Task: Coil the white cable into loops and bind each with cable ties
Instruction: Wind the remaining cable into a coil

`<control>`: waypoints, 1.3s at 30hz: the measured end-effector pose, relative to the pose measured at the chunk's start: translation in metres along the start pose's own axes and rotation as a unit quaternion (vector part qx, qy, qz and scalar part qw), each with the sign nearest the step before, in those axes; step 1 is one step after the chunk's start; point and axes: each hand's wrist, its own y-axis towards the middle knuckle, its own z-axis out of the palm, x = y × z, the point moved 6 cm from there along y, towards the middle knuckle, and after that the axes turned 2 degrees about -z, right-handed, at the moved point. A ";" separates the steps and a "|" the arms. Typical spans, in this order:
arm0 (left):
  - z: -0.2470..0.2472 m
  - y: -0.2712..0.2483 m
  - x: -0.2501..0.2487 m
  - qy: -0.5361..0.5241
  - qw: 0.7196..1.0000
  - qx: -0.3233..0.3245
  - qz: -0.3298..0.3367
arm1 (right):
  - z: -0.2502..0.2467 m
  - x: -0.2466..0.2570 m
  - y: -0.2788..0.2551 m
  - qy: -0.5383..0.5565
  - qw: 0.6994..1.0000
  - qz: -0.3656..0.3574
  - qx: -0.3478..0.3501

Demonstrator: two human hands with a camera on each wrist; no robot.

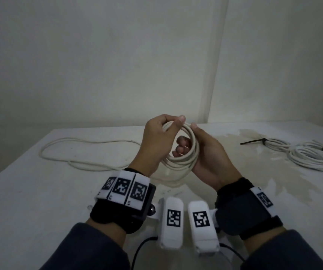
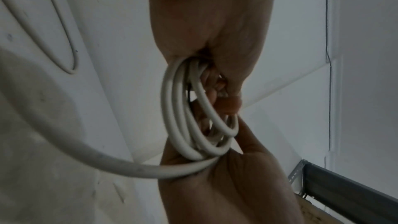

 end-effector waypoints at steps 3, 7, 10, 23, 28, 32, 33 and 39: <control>0.005 -0.003 0.008 -0.026 0.999 0.005 -0.027 | 0.003 -0.005 -0.001 0.021 0.999 0.029 0.027; 0.004 -0.002 0.009 -0.026 1.000 -0.002 -0.015 | 0.005 -0.009 0.001 0.058 0.997 0.039 0.040; 0.006 -0.002 0.011 -0.008 1.000 -0.011 -0.002 | 0.003 -0.007 0.001 0.058 0.997 0.041 0.023; 0.003 -0.020 0.045 0.234 0.897 0.266 -0.263 | -0.061 0.043 -0.003 0.160 0.959 -0.154 -0.174; 0.013 -0.038 0.063 0.235 0.841 0.308 -0.377 | -0.051 0.040 -0.002 0.220 0.953 -0.152 -0.143; 0.009 -0.017 0.055 0.013 0.944 0.140 -0.297 | -0.046 0.035 0.000 0.224 0.958 -0.131 -0.125; 0.008 -0.013 0.050 -0.055 0.956 0.105 -0.269 | -0.047 0.033 0.001 0.206 0.962 -0.125 -0.129; -0.008 0.000 0.023 -0.095 0.988 -0.049 -0.116 | -0.044 0.013 0.005 0.169 0.972 -0.101 -0.127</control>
